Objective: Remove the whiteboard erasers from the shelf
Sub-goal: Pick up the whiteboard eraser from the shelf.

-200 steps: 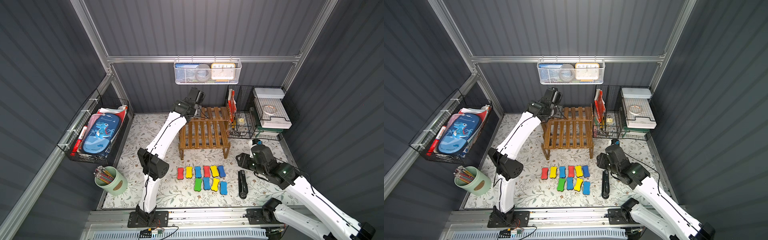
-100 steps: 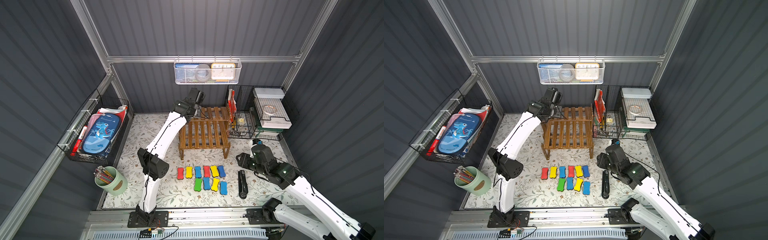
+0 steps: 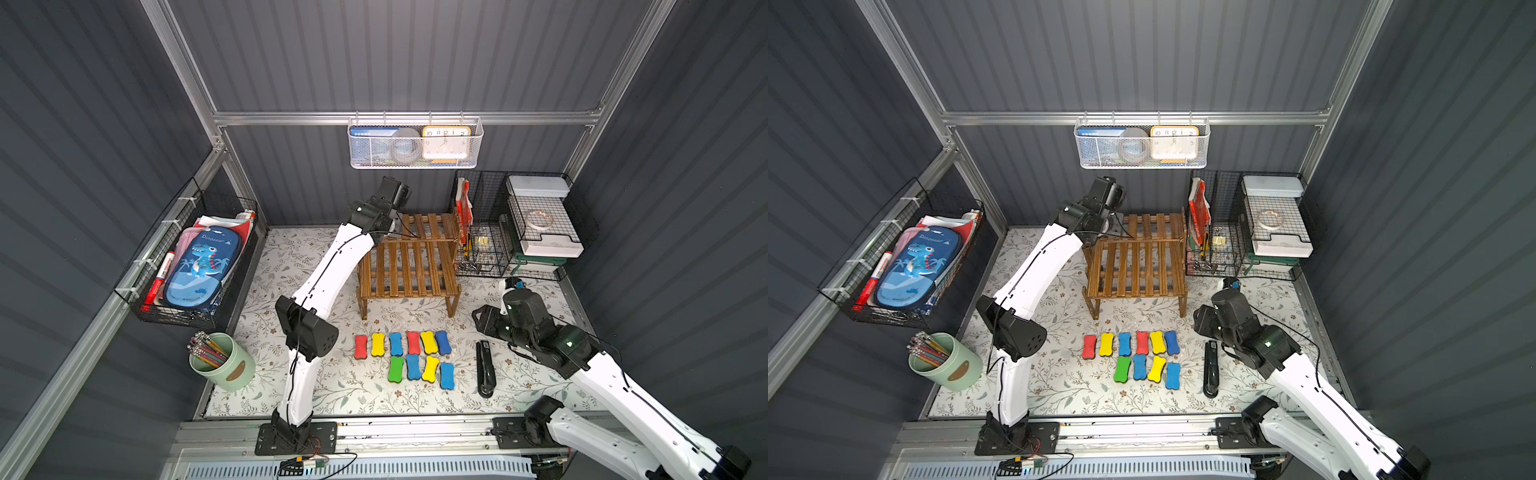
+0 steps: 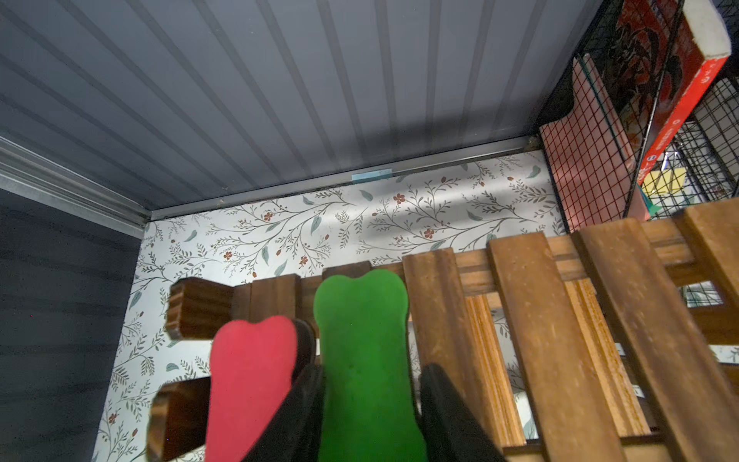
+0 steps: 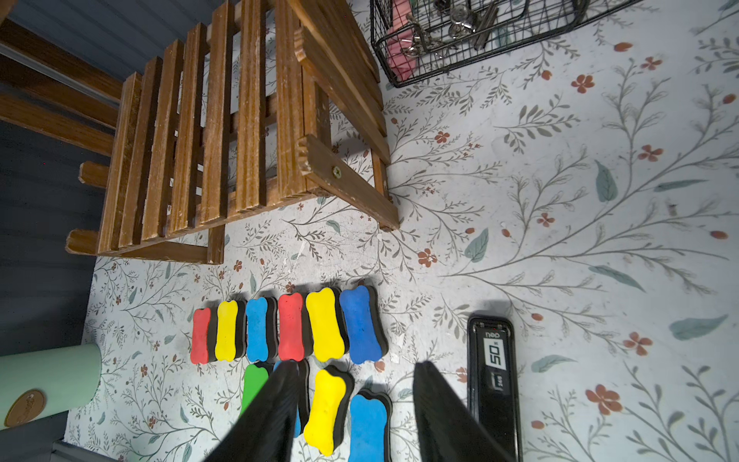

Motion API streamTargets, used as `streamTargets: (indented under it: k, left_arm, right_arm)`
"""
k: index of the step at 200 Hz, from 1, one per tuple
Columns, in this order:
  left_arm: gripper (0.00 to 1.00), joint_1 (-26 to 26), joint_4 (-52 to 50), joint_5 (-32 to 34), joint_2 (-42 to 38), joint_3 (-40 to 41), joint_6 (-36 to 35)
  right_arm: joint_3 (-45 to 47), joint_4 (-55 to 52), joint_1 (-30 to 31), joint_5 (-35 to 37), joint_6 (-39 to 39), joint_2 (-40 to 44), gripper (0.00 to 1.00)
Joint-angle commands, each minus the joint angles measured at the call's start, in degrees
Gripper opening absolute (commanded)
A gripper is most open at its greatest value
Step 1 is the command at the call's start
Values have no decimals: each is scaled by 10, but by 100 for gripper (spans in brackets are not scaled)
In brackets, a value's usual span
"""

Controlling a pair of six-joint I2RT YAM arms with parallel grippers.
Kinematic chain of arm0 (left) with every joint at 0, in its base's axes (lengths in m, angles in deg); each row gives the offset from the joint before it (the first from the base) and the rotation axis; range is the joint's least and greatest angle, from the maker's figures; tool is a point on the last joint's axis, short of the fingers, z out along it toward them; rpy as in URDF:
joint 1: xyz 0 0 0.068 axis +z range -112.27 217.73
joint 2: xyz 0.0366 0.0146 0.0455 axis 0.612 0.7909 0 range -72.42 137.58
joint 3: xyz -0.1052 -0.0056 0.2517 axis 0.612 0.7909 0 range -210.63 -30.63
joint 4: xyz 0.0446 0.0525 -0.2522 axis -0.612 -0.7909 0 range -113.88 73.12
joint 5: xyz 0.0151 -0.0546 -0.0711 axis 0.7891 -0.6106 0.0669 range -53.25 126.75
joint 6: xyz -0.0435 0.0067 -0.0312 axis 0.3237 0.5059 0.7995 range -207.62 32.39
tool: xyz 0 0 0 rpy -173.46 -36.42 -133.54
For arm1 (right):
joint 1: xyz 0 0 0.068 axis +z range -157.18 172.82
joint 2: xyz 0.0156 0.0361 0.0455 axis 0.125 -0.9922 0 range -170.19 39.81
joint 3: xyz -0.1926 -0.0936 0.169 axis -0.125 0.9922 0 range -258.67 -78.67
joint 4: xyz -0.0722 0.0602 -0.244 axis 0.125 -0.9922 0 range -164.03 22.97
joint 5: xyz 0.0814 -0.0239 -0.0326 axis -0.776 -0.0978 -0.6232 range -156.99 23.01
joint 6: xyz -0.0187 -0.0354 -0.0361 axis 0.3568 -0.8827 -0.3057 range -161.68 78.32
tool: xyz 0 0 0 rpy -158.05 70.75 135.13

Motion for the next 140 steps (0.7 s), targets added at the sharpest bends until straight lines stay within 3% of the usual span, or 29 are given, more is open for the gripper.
streamTargets:
  k: [1,55,95,140]
  left_arm:
    - [43,-5,3,-13,-2,-19,5]
    - [43,-6,40,-54,-65,-12,49]
    - [43,-35,102,-34,-220,181,73]
    - [40,-135,91,66,-375,393,129]
  right_arm:
    - [-4,4,-4,0,-5,-4,51]
    - [-8,3,-5,1,-5,-4,51]
    - [-6,4,-7,0,-6,-3,51]
    - [-3,5,-9,-8,-5,4,51]
